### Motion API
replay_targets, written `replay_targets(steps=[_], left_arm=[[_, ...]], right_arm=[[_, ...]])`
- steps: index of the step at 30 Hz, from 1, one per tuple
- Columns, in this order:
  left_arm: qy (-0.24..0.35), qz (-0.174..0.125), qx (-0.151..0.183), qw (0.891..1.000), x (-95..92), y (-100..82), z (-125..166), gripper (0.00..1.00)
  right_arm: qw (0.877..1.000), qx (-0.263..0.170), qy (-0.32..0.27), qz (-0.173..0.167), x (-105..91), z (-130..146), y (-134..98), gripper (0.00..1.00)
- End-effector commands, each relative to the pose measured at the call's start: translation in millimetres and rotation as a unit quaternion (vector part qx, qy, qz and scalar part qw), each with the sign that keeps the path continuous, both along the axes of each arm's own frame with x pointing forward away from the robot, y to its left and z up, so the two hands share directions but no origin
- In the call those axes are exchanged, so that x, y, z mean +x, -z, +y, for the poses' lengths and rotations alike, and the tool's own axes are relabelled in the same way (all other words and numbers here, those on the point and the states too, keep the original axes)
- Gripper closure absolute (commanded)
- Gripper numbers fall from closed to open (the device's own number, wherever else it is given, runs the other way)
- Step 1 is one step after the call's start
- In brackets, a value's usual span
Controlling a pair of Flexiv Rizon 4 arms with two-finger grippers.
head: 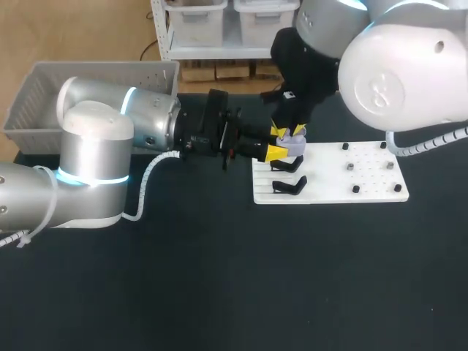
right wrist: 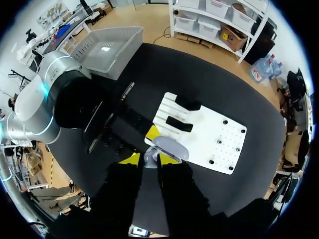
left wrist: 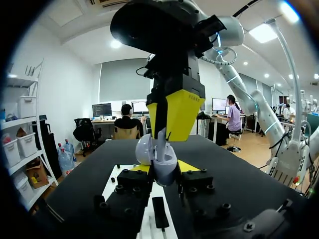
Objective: Pick up each earbud case from the left stands, insert the matching earbuds, close the lid, and place the case in the box.
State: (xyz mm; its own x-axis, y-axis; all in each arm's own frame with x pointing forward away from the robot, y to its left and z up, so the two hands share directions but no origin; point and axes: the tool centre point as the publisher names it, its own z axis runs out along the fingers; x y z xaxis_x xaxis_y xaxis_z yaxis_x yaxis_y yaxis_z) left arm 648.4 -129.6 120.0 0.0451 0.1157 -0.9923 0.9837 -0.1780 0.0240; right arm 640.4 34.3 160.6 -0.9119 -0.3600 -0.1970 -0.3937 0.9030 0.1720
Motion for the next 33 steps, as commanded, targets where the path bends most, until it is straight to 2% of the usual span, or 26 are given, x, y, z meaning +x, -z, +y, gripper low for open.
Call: replay_targets(steps=[1, 12, 13, 14, 15, 16, 17, 20, 23, 26, 30, 33], left_arm=[[0.001, 0.0, 0.0, 1.0, 0.8, 0.5, 0, 1.0], [0.001, 0.0, 0.0, 1.0, 0.8, 0.5, 0, 1.0], [0.001, 0.0, 0.0, 1.0, 0.8, 0.5, 0, 1.0], [0.001, 0.0, 0.0, 1.0, 0.8, 0.5, 0, 1.0], [0.001, 0.0, 0.0, 1.0, 0.8, 0.5, 0, 1.0], [0.001, 0.0, 0.0, 1.0, 0.8, 0.5, 0, 1.0], [0.001, 0.0, 0.0, 1.0, 0.8, 0.5, 0, 1.0], [0.001, 0.0, 0.0, 1.0, 0.8, 0.5, 0, 1.0], [0.001, 0.0, 0.0, 1.0, 0.8, 0.5, 0, 1.0], [0.001, 0.0, 0.0, 1.0, 0.8, 0.5, 0, 1.0], [0.001, 0.0, 0.0, 1.0, 0.8, 0.5, 0, 1.0], [0.001, 0.0, 0.0, 1.0, 0.8, 0.5, 0, 1.0]], right_arm=[[1.0, 0.0, 0.0, 0.0, 0.3, 0, 2, 1.0], [1.0, -0.002, 0.0, 0.002, 0.2, 0, 6, 1.0], [1.0, -0.001, 0.0, 0.002, 0.1, 0, 6, 0.88], [1.0, -0.002, 0.001, 0.003, 0.0, 0, 5, 0.64], [1.0, -0.002, 0.002, 0.003, 0.1, -1, 5, 0.51], [1.0, -0.002, 0.004, 0.003, 0.0, -2, 4, 0.17], [1.0, -0.003, 0.005, 0.003, -0.4, -3, 3, 0.0], [1.0, 0.001, 0.007, 0.002, -4.8, -6, -6, 0.0], [1.0, 0.027, 0.007, 0.009, -11.8, -7, -22, 0.0], [0.998, 0.06, 0.02, 0.009, -10.6, -10, -37, 0.0], [0.993, 0.076, 0.079, -0.036, 9.5, -19, -48, 0.0], [0.984, 0.081, 0.147, -0.064, 32.9, -27, -45, 0.0]])
